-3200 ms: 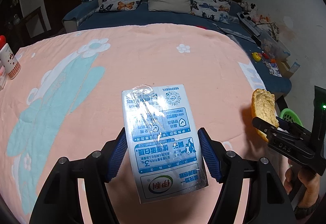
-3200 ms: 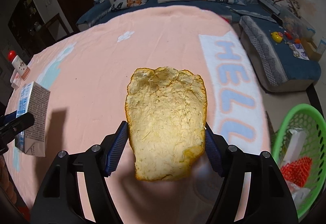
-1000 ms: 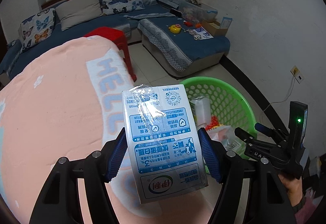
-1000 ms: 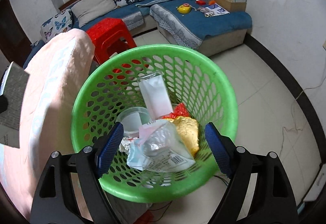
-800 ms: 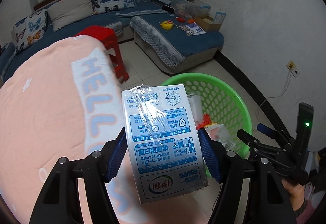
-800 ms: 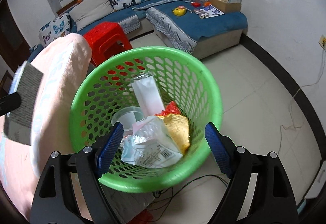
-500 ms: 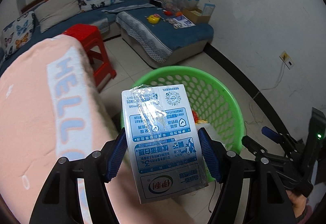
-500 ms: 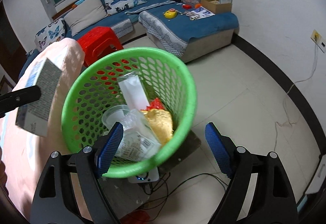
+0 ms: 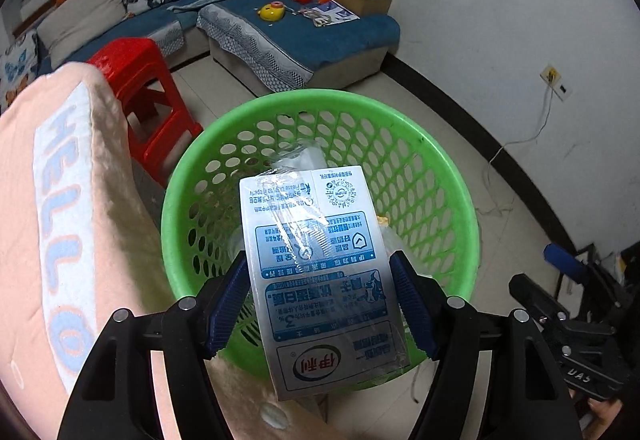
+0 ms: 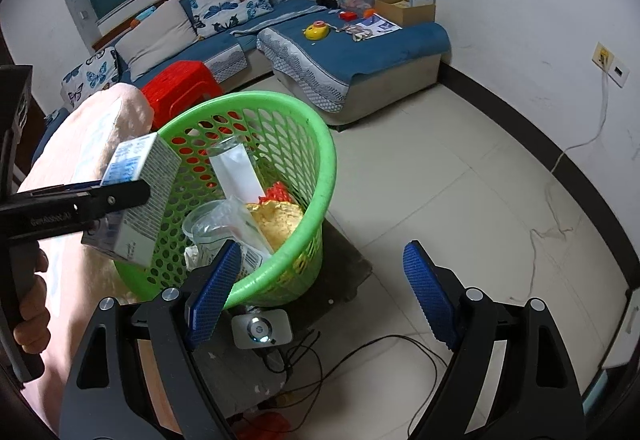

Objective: Collect trash

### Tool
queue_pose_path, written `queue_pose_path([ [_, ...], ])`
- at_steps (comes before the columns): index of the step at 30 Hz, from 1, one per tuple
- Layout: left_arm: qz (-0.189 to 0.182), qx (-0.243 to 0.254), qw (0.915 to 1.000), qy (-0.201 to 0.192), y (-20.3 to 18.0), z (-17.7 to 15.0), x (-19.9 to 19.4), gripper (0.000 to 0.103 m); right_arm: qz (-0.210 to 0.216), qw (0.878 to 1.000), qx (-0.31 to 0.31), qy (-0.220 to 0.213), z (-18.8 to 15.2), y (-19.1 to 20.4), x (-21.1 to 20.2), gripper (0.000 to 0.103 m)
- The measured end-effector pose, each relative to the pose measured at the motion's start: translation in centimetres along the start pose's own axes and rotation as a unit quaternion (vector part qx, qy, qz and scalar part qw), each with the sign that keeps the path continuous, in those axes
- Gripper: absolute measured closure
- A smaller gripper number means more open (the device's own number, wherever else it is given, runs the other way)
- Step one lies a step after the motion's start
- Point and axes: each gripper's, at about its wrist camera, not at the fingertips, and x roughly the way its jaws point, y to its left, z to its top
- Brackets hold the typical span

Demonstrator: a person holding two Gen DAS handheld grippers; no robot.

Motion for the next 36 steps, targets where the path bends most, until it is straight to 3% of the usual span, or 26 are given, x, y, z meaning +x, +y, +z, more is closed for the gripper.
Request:
queue_pose_path([
  [36, -0.016, 0.007, 0.9998, 0.007, -0.5, -0.8, 0.8, 0.031, 0.002, 1.0, 0.004, -0.008, -0.2, -0.1, -1.1, 0.02],
])
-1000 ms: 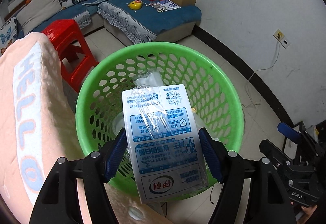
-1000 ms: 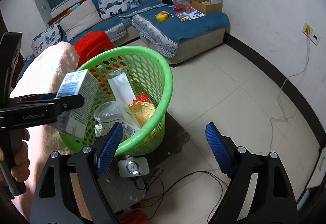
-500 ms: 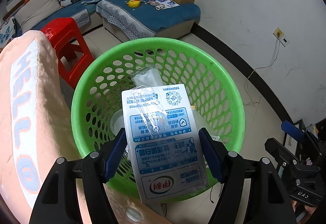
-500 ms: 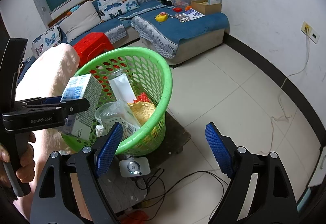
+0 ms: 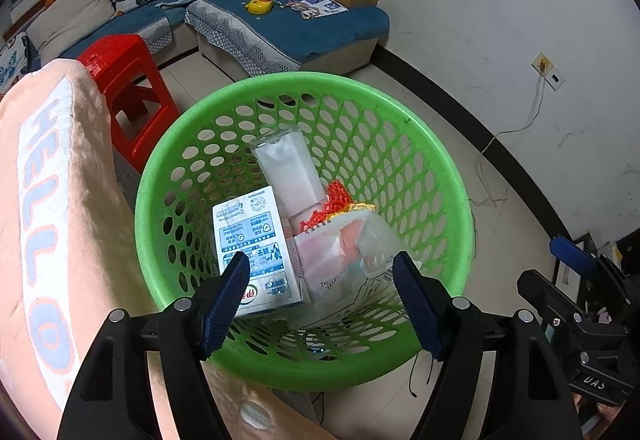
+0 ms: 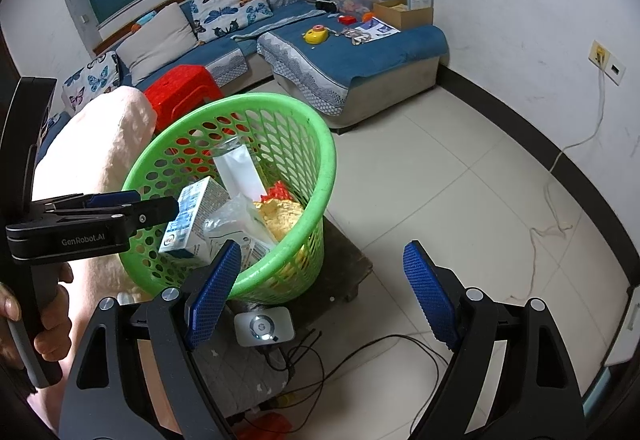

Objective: Collect trash

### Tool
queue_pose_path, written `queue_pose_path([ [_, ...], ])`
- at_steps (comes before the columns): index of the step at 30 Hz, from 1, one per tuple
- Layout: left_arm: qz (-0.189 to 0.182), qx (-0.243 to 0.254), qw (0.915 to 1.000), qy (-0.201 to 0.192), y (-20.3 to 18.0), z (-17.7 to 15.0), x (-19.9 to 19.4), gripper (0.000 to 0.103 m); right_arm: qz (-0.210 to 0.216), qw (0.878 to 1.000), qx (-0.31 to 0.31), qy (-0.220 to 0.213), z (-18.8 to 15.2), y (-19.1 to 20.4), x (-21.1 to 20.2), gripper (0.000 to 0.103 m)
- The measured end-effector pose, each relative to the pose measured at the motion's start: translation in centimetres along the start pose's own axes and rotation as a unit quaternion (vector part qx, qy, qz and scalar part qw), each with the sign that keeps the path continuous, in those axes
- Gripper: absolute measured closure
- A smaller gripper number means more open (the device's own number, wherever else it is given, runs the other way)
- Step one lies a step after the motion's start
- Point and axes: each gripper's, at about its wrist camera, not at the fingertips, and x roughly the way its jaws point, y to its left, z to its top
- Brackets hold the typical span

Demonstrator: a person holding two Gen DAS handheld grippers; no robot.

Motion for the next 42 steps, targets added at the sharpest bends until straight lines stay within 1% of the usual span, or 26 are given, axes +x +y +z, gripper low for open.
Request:
queue_pose_path([
  [3, 0.008, 0.007, 0.9999, -0.012, -0.2, -0.1, -0.9, 0.029, 0.005, 1.0, -0.001, -0.001, 0.0, 0.2, -0.3, 0.019],
  [7, 0.008, 0.003, 0.9995, -0.03, 0.2, -0.5, -2.7, 0.028, 0.006, 1.0, -0.01, -0.007, -0.2, 1.2, -0.7, 0.018],
  [15, 0.023, 0.003, 0.9977, -0.064, 0.9, -1.9, -6.2, 0.025, 0.02, 0.999, -0.023, -0.014, -0.7, 3.2, -1.2, 0.017],
  [22, 0.032, -0.012, 0.9961, -0.081, 2.4, -3.5, -8.4, 0.025, 0.03, 0.999, -0.032, -0.018, -1.2, 5.1, -1.8, 0.015],
  [25, 0.04, -0.016, 0.995, -0.09, 3.1, -4.3, -9.5, 0.022, 0.032, 0.998, -0.041, -0.022, -1.4, 6.3, -2.2, 0.015],
  [29, 0.041, -0.03, 0.9936, -0.101, 4.0, -5.3, -11.0, 0.018, 0.04, 0.998, -0.047, -0.025, -1.9, 7.7, -2.6, 0.014],
  [34, 0.052, -0.041, 0.9906, -0.12, 5.4, -6.8, -13.4, 0.016, 0.043, 0.996, -0.066, -0.029, -2.4, 10.1, -3.1, 0.012],
  [42, 0.071, -0.064, 0.9852, -0.142, 8.4, -9.4, -16.9, 0.015, 0.058, 0.995, -0.076, -0.036, -3.4, 13.0, -4.2, 0.011],
])
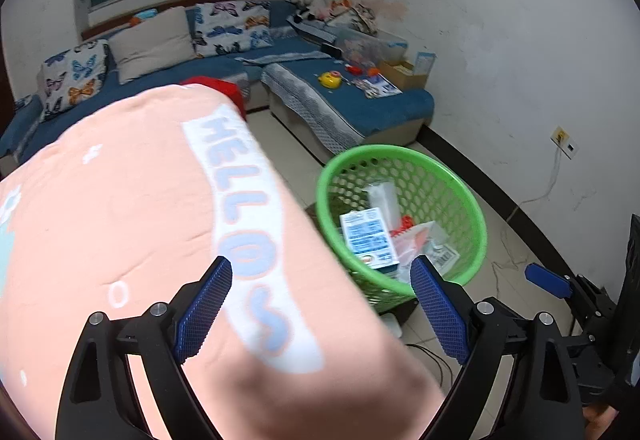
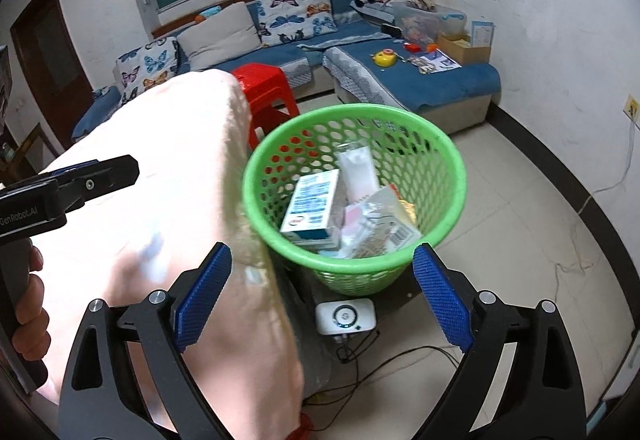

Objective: Collect trash

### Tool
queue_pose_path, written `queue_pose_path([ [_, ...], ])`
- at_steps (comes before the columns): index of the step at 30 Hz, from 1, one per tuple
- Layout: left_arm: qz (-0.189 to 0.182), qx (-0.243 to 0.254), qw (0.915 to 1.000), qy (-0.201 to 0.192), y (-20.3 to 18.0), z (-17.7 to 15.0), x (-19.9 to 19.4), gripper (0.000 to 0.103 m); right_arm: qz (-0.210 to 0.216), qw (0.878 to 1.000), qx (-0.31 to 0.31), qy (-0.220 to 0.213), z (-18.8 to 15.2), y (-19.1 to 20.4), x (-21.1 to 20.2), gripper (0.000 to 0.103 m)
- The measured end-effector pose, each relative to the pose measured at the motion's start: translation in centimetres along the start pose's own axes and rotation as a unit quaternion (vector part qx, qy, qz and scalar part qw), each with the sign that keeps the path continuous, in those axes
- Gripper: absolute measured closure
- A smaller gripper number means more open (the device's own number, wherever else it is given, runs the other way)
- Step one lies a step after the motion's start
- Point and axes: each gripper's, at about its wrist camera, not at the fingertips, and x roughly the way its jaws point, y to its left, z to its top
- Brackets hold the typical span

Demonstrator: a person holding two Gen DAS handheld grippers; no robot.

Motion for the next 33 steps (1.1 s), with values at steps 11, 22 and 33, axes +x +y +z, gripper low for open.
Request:
queue_pose_path([
  [11, 0.032, -0.031, 0.9988, -0.021, 4.5, -2.3, -4.1, 0.008, 0.014, 1.0, -0.01, -0.006, -0.7, 3.3, -1.4, 0.01],
  [22, 0.079, -0.057, 0.9944, -0.04, 8.5, -5.1, -7.7, 0.007, 0.02, 0.998, -0.046, -0.03, -1.6, 7.3, -3.3, 0.007],
  [33, 0.121, -0.058, 0.9878, -0.078, 10.9, -7.8, -11.6, 0.007, 0.028, 0.996, -0.063, -0.051, -2.2, 9.9, -4.6, 0.006],
])
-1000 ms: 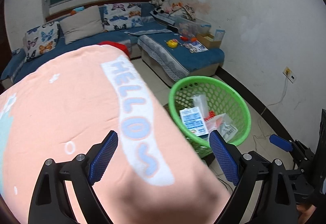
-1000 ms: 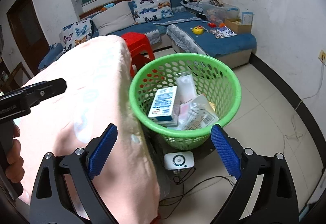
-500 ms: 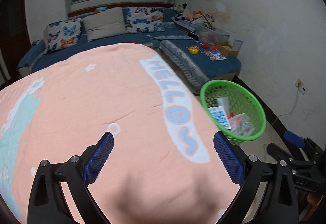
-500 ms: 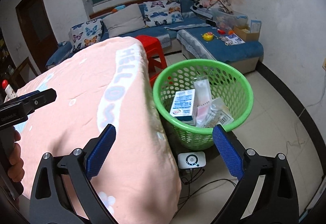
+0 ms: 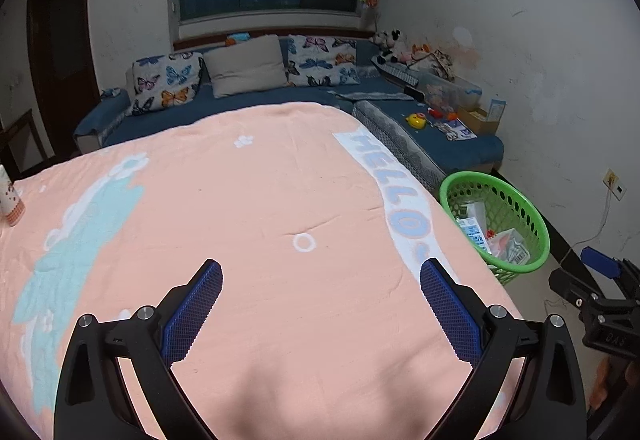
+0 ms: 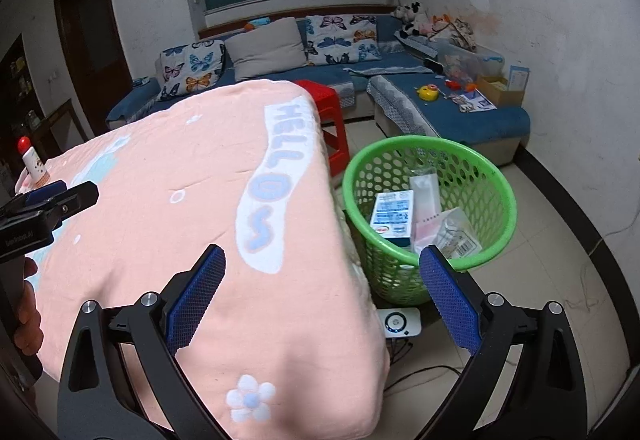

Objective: Collect trash

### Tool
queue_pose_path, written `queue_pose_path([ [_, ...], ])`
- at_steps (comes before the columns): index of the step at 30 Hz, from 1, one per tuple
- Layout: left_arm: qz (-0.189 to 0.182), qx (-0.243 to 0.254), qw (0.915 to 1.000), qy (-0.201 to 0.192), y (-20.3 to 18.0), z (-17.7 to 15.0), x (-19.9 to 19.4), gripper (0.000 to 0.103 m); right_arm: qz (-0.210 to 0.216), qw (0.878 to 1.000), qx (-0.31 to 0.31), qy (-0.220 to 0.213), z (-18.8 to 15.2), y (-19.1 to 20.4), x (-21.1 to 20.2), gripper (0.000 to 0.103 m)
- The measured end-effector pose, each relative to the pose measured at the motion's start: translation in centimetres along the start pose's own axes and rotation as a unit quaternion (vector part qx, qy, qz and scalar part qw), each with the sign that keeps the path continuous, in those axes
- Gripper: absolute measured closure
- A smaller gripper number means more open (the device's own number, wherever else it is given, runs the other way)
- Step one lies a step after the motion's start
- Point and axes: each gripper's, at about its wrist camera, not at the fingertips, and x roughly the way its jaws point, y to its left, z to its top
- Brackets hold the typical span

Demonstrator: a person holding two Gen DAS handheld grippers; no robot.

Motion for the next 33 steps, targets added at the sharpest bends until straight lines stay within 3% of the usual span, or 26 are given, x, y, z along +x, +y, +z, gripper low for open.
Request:
queue_pose_path([
  [9, 0.047, 0.008, 0.9978, -0.046, 1.1, -1.4, -3.4, 0.007, 0.019, 1.0, 0.003, -0.021, -0.3, 1.7, -1.3, 0.005],
  [21, 0.097, -0.016, 0.9927, -0.069, 3.4, -3.0, -5.6, 0.007, 0.03, 0.999, -0.018, -0.036, -1.1, 4.3, -2.0, 0.005],
  [33, 0.115, -0.033, 0.9904, -0.068, 4.3, -4.0, -6.1, 0.007, 0.034, 0.998, -0.031, -0.037, -1.8, 5.2, -1.9, 0.005],
])
